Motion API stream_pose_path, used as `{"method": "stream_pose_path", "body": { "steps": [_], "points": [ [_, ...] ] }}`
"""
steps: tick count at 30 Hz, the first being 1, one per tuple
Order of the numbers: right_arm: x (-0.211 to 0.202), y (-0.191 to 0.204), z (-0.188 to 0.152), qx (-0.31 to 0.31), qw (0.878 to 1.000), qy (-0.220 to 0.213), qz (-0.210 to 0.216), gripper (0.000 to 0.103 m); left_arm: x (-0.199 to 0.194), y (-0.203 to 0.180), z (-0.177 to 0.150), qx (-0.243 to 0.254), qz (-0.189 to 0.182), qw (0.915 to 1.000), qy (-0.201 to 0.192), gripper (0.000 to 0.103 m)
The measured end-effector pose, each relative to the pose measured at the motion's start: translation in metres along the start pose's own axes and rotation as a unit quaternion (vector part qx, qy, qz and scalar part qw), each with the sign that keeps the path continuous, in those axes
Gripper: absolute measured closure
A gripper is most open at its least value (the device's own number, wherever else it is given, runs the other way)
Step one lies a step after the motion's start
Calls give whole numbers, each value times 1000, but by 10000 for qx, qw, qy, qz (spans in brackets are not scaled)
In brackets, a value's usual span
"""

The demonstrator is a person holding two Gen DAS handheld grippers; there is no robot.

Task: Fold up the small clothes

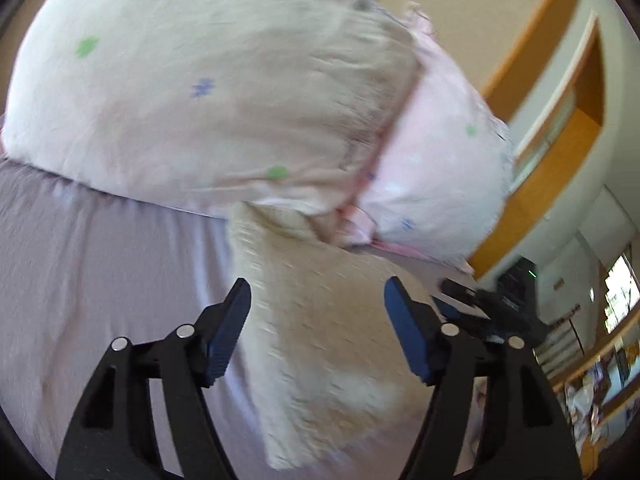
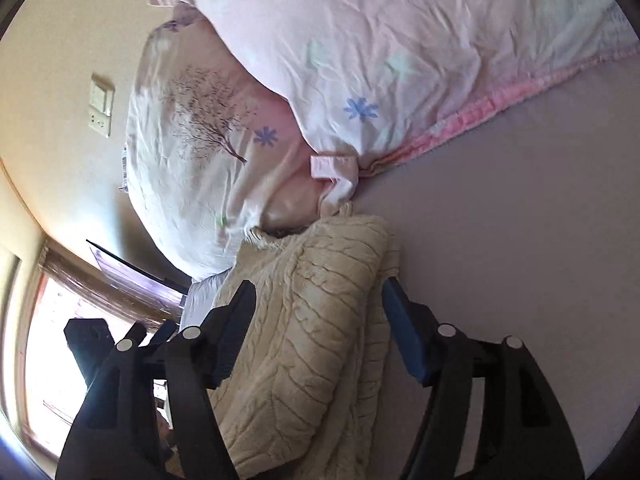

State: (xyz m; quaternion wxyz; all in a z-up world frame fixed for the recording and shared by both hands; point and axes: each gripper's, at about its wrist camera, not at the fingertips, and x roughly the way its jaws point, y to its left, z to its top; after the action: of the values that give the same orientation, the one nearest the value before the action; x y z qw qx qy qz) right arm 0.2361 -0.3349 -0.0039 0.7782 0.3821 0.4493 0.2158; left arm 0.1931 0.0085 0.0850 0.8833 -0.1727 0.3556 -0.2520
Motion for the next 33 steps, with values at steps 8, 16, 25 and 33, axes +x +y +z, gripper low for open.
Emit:
{"method": "stream_pose_path", "body": {
  "steps": [8,16,25,33],
  "points": [
    [10,5,8,-344,9895,-558,-1285,94,46,-45,-50,808,-84,9938,765,38],
    [-67,77,-43,-1497,9700,-1395,-1310,5,-23,-43,-75,1275,1672,9774,231,2],
    [-69,103,-144,-2372,9353,-999,-2429,1,-20,-14,-113,971,2345,9629,921,2],
    [-27,88,-177,-2458,9211,-238,-3010,1,-1,-8,-129,893,2449,9585,1154,2]
  ]
}}
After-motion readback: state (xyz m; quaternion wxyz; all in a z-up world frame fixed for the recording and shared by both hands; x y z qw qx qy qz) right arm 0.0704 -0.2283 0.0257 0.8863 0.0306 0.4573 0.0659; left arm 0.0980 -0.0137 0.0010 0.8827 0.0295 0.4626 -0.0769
